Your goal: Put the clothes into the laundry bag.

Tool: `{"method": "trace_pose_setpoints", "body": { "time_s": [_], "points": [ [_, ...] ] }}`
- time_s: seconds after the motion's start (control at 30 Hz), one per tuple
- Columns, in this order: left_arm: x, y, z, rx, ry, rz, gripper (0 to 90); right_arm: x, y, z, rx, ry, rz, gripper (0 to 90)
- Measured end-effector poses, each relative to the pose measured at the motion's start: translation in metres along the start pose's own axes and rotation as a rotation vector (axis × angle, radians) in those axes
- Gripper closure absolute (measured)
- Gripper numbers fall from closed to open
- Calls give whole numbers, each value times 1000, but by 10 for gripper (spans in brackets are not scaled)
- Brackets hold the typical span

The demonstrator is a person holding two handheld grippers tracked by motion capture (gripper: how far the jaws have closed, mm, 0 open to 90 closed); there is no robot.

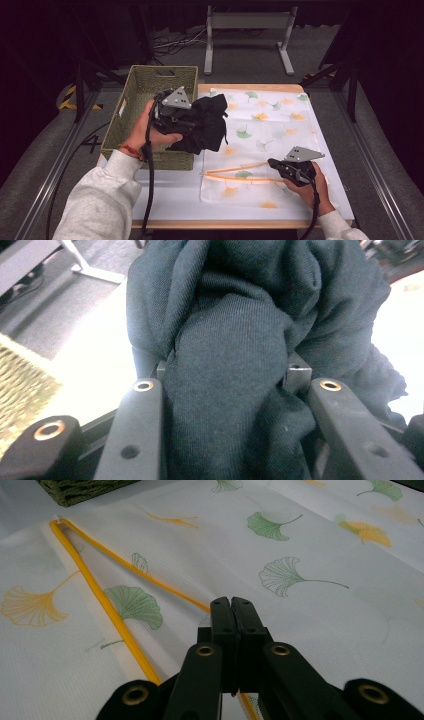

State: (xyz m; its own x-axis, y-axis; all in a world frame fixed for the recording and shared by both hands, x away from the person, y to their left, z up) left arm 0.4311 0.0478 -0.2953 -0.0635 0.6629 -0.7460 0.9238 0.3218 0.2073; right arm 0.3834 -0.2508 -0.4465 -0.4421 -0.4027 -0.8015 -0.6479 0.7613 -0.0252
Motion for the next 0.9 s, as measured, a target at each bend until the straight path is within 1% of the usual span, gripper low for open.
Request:
{"method": "trace_pose_setpoints", "body": {
  "time_s": [0.07,0.13,0.17,0.27,0.33,0.4,0.43,0.47,0.5,0.53,0.57,0.6,0.67,0.77,0.8,0.83,0.9],
  "points": [
    [-5,-10,4,16,-8,8,598,0,0,0,-1,1,-1,898],
    [-9,-20,8,43,-12,24,598,0,1,0,-1,2,-3,898],
    [-10,-23,9,48,-17,31,598,0,1,0,-2,2,-1,898],
    [-14,-37,14,86,-29,41,598,0,1,0,-2,2,0,898],
    [-16,-50,19,115,-27,50,599,0,1,0,-2,1,-2,898],
    [-17,-64,25,144,-36,67,599,0,0,0,-2,-2,0,898],
    [-18,-70,27,157,-37,78,599,-1,0,-1,-3,-3,1,898],
    [-19,-77,30,177,-39,87,599,-1,0,-1,-3,-4,2,898],
    [-19,-82,32,181,-40,87,599,-1,0,-1,-3,-5,3,898],
    [-20,-88,36,197,-41,98,599,-1,0,-1,-4,-7,5,898],
    [-20,-88,36,197,-41,98,599,-1,0,-1,-4,-7,5,898],
    [-21,-97,40,225,-46,103,599,-2,0,-1,-4,-7,7,898],
    [-20,-105,47,251,-47,101,599,-2,0,-1,-5,-9,8,898],
    [-15,-118,61,286,-43,96,599,-3,0,-2,-6,-15,12,898],
    [-12,-123,68,307,-38,91,599,-4,-1,-3,-5,-19,12,898],
    [-10,-128,73,311,-27,90,599,-4,-1,-4,-6,-20,13,898],
    [-6,-135,84,320,-15,100,599,-4,-1,-4,-7,-21,11,898]
  ]
}}
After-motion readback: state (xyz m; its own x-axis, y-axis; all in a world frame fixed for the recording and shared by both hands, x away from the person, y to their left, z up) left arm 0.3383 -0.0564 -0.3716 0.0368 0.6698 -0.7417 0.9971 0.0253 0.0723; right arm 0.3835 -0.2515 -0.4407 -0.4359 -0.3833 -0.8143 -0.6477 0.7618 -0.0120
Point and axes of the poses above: each handheld gripper's, and its own axes: z roughly forward along the jaws, x roughly out of its underside, y roughly to its left, the point moved 6 cm from there along z, roughly forward along the jaws, and after that the axes turned 5 degrees about z, right-handed, at the moved point
